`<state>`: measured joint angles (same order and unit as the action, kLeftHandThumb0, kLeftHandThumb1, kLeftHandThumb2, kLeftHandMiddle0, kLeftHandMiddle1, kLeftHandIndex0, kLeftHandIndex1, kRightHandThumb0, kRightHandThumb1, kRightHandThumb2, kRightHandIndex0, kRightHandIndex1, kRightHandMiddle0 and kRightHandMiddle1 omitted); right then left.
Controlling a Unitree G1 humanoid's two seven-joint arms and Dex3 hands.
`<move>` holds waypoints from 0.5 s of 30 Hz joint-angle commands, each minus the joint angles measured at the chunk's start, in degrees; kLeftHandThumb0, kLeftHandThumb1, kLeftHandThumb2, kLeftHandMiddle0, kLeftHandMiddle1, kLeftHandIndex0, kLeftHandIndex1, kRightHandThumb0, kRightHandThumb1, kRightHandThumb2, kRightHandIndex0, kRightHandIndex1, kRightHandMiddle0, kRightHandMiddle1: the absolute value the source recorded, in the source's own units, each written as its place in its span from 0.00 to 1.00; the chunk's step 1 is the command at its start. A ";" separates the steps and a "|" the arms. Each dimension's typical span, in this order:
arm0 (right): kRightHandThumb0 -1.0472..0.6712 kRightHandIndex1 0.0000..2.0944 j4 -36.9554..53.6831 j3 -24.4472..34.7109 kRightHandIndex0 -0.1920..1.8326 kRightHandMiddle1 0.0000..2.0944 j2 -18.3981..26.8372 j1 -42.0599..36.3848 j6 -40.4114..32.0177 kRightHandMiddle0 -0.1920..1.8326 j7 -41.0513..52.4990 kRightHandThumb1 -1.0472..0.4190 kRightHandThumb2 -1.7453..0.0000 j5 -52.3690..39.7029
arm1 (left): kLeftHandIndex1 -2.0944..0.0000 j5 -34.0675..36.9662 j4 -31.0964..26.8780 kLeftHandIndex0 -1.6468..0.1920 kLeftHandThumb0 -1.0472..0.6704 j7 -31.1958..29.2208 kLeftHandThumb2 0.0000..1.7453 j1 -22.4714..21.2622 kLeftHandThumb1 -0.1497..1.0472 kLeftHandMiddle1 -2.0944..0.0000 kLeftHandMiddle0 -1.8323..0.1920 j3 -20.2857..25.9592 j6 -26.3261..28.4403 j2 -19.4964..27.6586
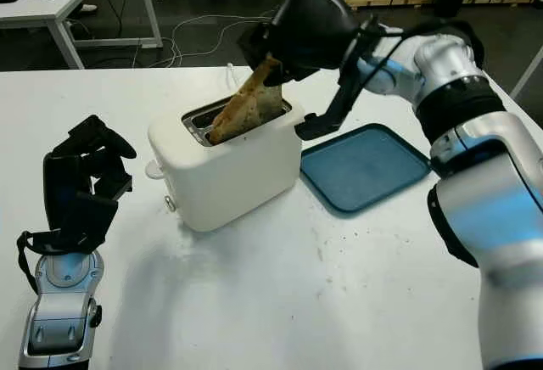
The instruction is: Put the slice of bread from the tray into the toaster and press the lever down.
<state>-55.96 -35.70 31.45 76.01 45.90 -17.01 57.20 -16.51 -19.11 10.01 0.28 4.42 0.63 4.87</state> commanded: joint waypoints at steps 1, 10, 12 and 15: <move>0.30 0.83 1.22 -0.66 0.67 0.83 -0.82 1.20 -0.26 0.53 1.20 0.09 0.77 0.21 | 0.17 -0.21 -0.46 0.52 0.57 -0.02 0.59 -0.43 0.86 0.17 0.37 -0.06 0.21 0.02; 0.30 0.83 2.22 -1.57 0.67 0.83 -1.41 -0.44 0.35 0.53 6.55 0.09 0.80 -0.65 | 0.17 -1.04 -0.04 0.52 0.57 0.50 0.59 -0.54 0.85 0.17 0.37 0.02 -0.41 0.30; 0.30 0.83 2.56 -2.09 0.67 0.83 -1.28 -0.78 0.32 0.53 8.20 0.09 0.79 -0.17 | 0.17 -0.80 0.15 0.52 0.57 0.51 0.59 -0.62 0.85 0.17 0.37 0.07 -0.78 0.22; 0.31 0.83 2.24 -2.36 0.66 0.83 -1.22 -1.40 0.85 0.52 9.31 0.09 0.78 -0.23 | 0.17 -0.59 0.10 0.52 0.57 0.46 0.60 -0.64 0.85 0.17 0.37 0.07 -0.71 0.09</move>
<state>-54.23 -37.43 30.28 75.44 45.98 -8.35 57.18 -16.92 -19.06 10.09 0.24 4.45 0.62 4.92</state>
